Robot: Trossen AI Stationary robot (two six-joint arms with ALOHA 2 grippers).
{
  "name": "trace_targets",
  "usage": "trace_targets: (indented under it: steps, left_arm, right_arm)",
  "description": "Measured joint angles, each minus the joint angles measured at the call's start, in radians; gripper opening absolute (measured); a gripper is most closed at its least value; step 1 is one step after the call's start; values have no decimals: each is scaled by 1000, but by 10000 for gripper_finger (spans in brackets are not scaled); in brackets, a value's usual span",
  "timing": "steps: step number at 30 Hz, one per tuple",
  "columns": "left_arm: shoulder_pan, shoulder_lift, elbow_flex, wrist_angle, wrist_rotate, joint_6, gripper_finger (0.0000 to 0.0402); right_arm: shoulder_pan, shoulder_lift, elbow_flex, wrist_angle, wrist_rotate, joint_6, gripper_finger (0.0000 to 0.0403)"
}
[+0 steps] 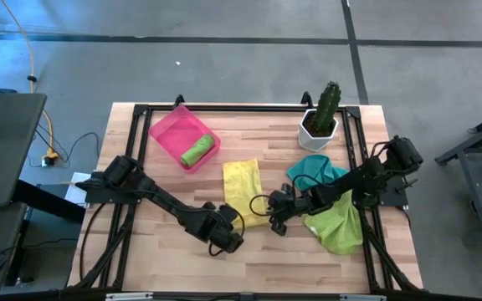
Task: Roll microfiber towels into tight, uniform cylinder then place into a basket
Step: Roll the yellow microfiber cloth
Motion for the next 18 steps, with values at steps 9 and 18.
trace_targets:
  steps: [9,18]
  left_arm:
    - [2,17,0,6,-28,3,3]
    - [3,17,0,10,-28,8,3]
  right_arm:
    - [23,-47,0,87,-18,-184,113]
    - [108,-70,0,249,23,-465,112]
